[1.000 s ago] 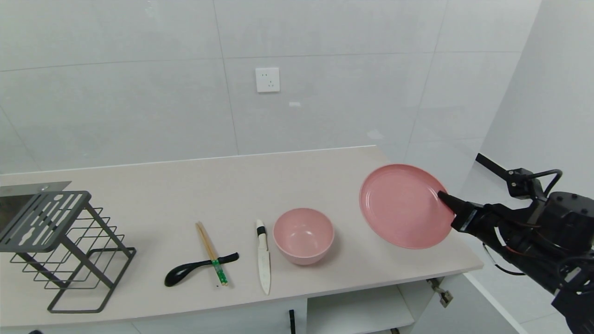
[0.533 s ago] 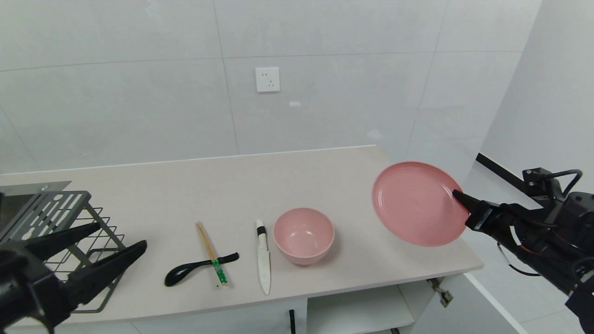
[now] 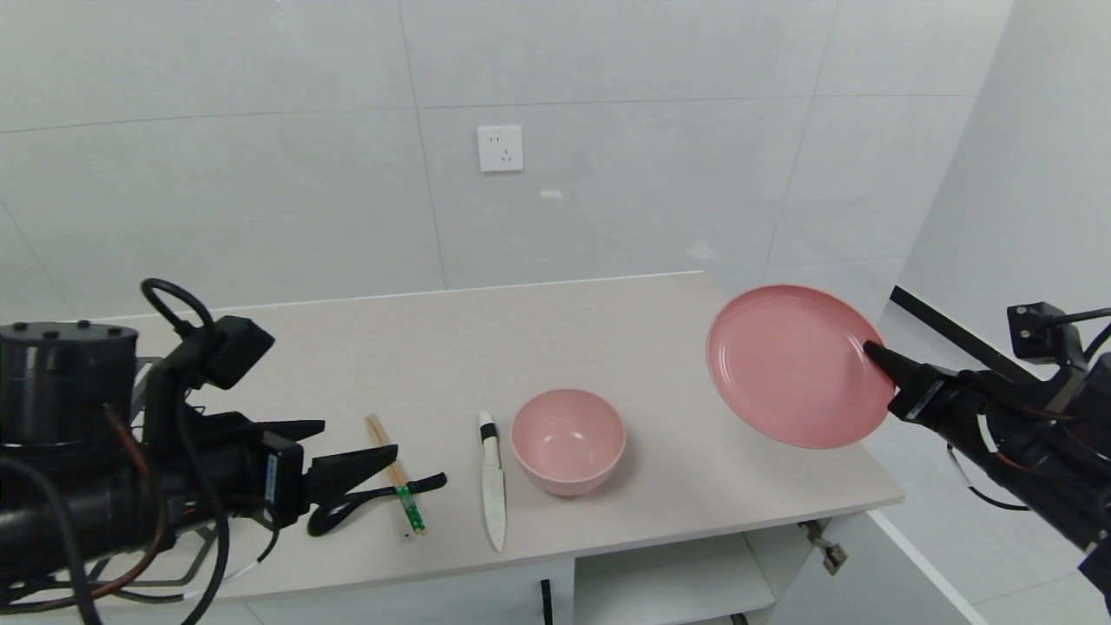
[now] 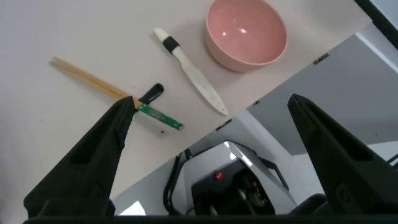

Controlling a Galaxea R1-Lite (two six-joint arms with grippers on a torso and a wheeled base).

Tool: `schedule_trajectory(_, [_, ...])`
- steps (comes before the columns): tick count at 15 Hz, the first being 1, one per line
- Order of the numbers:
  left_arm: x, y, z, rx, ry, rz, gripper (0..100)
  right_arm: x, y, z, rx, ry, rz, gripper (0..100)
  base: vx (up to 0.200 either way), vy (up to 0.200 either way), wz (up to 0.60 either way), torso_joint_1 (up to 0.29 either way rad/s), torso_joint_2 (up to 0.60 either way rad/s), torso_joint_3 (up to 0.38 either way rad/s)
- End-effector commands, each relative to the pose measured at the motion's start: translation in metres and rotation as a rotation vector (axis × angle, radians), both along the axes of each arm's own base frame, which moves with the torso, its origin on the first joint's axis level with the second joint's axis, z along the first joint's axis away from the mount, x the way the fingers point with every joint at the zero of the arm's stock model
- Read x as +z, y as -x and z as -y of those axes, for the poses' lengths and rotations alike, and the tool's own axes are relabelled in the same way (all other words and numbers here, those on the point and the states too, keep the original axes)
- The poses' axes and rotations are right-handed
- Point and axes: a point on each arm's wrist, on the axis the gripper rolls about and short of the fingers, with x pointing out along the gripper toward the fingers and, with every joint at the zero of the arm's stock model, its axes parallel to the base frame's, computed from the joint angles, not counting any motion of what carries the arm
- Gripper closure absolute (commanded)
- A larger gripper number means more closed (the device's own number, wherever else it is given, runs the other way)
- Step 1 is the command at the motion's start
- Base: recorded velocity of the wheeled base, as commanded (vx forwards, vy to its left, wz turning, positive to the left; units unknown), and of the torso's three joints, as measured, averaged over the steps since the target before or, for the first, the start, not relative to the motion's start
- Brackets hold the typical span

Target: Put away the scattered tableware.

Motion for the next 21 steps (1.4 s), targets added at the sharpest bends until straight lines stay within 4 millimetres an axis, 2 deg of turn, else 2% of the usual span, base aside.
schedule_trajectory(1, [-0.016, -0.019, 0.02, -0.062, -0.026, -0.084, 0, 0.005, 0.002, 0.0, 0.003, -0.002, 0.021, 100, 0.0, 0.0, 0.0, 0.0, 0.0, 0.0])
schedule_trajectory(4, [-0.028, -0.037, 0.043, -0.121, -0.049, -0.13, 0, 0.005, 0.002, -0.001, 0.005, 0.0, 0.02, 100, 0.0, 0.0, 0.0, 0.0, 0.0, 0.0])
schedule_trajectory(7, [-0.033, -0.053, 0.056, -0.113, -0.053, -0.152, 0, 0.005, 0.002, 0.0, 0.003, 0.0, 0.022, 100, 0.0, 0.0, 0.0, 0.0, 0.0, 0.0])
schedule_trajectory(9, [-0.04, -0.065, 0.073, -0.117, -0.055, -0.17, 0, 0.005, 0.002, -0.001, 0.005, 0.0, 0.022, 100, 0.0, 0.0, 0.0, 0.0, 0.0, 0.0])
schedule_trajectory(13, [-0.069, -0.092, 0.095, -0.071, -0.046, -0.166, 0, 0.007, 0.003, 0.0, 0.003, -0.001, 0.031, 100, 0.0, 0.0, 0.0, 0.0, 0.0, 0.0])
schedule_trajectory(16, [-0.087, -0.104, 0.107, -0.061, -0.065, -0.167, 0, 0.006, 0.003, 0.0, 0.022, 0.024, 0.033, 100, 0.0, 0.0, 0.0, 0.0, 0.0, 0.0])
schedule_trajectory(21, [-0.093, -0.117, 0.127, -0.068, -0.039, -0.179, 0, 0.006, 0.004, -0.001, 0.036, 0.026, 0.033, 100, 0.0, 0.0, 0.0, 0.0, 0.0, 0.0])
